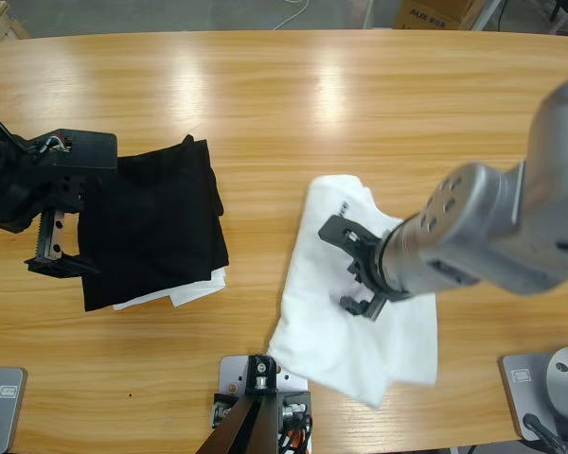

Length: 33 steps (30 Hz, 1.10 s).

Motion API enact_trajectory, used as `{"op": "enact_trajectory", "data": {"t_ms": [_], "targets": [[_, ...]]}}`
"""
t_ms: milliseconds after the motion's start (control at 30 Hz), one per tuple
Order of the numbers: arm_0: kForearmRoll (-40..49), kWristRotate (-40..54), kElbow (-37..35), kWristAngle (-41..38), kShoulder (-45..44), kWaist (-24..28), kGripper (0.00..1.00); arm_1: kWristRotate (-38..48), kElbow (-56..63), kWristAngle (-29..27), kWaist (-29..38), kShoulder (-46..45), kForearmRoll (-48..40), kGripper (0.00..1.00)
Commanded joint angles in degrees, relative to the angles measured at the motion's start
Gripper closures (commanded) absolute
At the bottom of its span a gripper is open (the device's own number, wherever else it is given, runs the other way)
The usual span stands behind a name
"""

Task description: Fold clothes

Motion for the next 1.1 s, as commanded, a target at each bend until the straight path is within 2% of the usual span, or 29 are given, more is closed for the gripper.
{"op": "enact_trajectory", "data": {"t_ms": [33,167,233,367,467,533,567,600,667,700,767,867,1100], "targets": [[-0.6,-0.6,1.8,0.4,-0.8,-0.5,0.000,-23.4,-2.2,-3.4,-8.9,8.0,-0.9,0.082],[-1.1,-1.7,1.4,0.2,-0.8,-0.5,0.000,-24.7,-6.5,-2.2,-13.9,8.3,0.5,0.082],[-2.8,-7.6,0.8,-0.7,-0.7,-0.5,0.000,-23.9,-9.5,-1.1,-14.9,4.6,3.9,0.077],[-8.2,-29.7,-2.0,-6.9,0.0,-0.5,0.000,-17.2,-18.4,1.5,-15.0,-5.5,17.2,0.000],[-17.3,-46.3,-1.4,-12.0,1.0,-0.5,0.000,-12.8,-24.0,5.1,-15.2,-11.8,22.5,0.000],[-23.9,-57.6,-0.4,-14.1,2.3,-0.8,0.001,-8.8,-25.8,5.5,-16.5,-15.6,23.5,0.000],[-27.5,-63.8,0.6,-13.7,2.9,-1.3,0.004,-6.6,-25.8,6.4,-19.2,-16.9,23.4,0.000],[-30.3,-69.4,1.2,-13.2,4.0,-1.8,0.008,-5.2,-25.6,9.5,-23.7,-17.7,23.4,0.000],[-34.4,-77.9,1.4,-12.1,6.8,-2.9,0.030,-4.8,-24.0,19.1,-35.3,-17.7,23.4,0.000],[-36.2,-81.3,1.4,-11.8,8.2,-3.5,0.032,-5.2,-22.6,22.1,-40.3,-17.5,22.9,0.000],[-39.3,-86.6,1.3,-10.8,11.0,-5.2,0.032,-7.3,-19.8,27.9,-48.2,-15.9,21.5,0.000],[-48.0,-92.8,3.7,-10.6,15.7,-8.3,0.032,-8.6,-13.7,32.8,-54.2,-13.7,16.2,0.000],[-63.5,-95.3,13.1,-10.6,23.4,-9.1,0.020,-8.1,-6.3,33.3,-56.7,-13.3,11.7,0.000]]}}
